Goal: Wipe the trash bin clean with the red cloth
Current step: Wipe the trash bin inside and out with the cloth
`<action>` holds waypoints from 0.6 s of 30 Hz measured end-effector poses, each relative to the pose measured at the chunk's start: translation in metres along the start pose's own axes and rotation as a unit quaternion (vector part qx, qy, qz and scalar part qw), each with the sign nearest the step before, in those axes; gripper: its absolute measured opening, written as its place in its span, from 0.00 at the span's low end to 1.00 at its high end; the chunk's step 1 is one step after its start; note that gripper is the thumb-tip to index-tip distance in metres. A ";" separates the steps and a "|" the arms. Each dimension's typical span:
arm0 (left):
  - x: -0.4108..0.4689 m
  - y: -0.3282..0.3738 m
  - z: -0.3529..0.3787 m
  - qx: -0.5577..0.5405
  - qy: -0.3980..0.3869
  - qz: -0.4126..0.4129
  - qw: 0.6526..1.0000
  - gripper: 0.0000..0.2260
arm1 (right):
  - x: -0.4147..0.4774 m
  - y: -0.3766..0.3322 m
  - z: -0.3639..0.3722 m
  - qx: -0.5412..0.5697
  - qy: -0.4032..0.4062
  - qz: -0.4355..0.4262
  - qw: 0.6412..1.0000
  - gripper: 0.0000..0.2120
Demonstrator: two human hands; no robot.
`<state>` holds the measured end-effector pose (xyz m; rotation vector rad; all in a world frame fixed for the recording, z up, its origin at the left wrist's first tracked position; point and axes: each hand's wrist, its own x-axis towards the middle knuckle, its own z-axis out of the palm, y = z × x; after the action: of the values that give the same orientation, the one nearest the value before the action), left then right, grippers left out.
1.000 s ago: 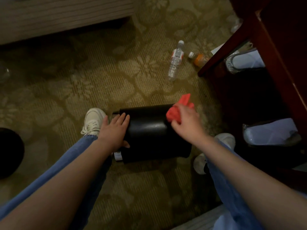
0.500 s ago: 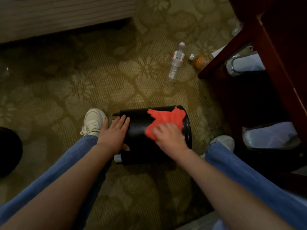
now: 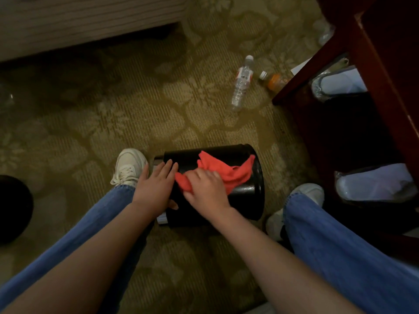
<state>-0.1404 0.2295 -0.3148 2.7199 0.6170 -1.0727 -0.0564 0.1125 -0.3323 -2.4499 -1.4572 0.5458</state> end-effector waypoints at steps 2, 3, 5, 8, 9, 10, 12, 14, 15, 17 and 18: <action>-0.002 0.000 -0.001 -0.002 -0.003 0.000 1.000 0.48 | -0.004 0.019 -0.006 -0.015 -0.008 -0.016 1.000 0.22; -0.002 0.000 -0.001 -0.005 -0.007 0.000 1.000 0.48 | -0.009 0.031 -0.010 -0.031 -0.009 -0.013 0.999 0.25; -0.002 0.002 -0.004 -0.004 -0.018 -0.004 1.000 0.48 | -0.020 0.050 -0.018 -0.057 0.003 0.025 0.998 0.29; 0.003 0.013 -0.015 -0.002 -0.018 -0.016 1.000 0.45 | -0.038 0.066 -0.025 -0.131 0.018 0.067 0.989 0.33; 0.005 0.018 -0.019 -0.009 -0.010 -0.021 1.000 0.42 | -0.041 0.068 -0.026 -0.145 0.014 0.072 0.987 0.33; 0.007 0.024 -0.021 -0.021 -0.002 -0.021 1.000 0.41 | -0.043 0.071 -0.028 -0.145 0.003 0.078 0.986 0.33; 0.009 0.035 -0.022 -0.042 0.000 0.001 0.999 0.41 | -0.046 0.073 -0.033 -0.121 -0.042 0.102 0.986 0.38; 0.007 0.046 -0.019 -0.060 -0.011 0.035 0.998 0.39 | -0.047 0.078 -0.037 -0.094 -0.086 0.109 0.986 0.44; 0.006 0.052 -0.020 -0.077 -0.005 0.048 0.996 0.36 | -0.047 0.081 -0.039 -0.061 -0.087 0.103 0.989 0.44; 0.006 0.061 -0.027 -0.134 0.063 0.076 0.986 0.30 | -0.049 0.086 -0.042 0.021 -0.022 0.119 0.992 0.36; 0.007 0.067 -0.035 -0.165 0.130 0.088 0.974 0.27 | -0.051 0.090 -0.042 0.049 0.035 0.146 0.988 0.30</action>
<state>-0.0858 0.1815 -0.2941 2.5747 0.5230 -0.5234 0.0109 0.0249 -0.3190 -2.5900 -1.0261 0.5654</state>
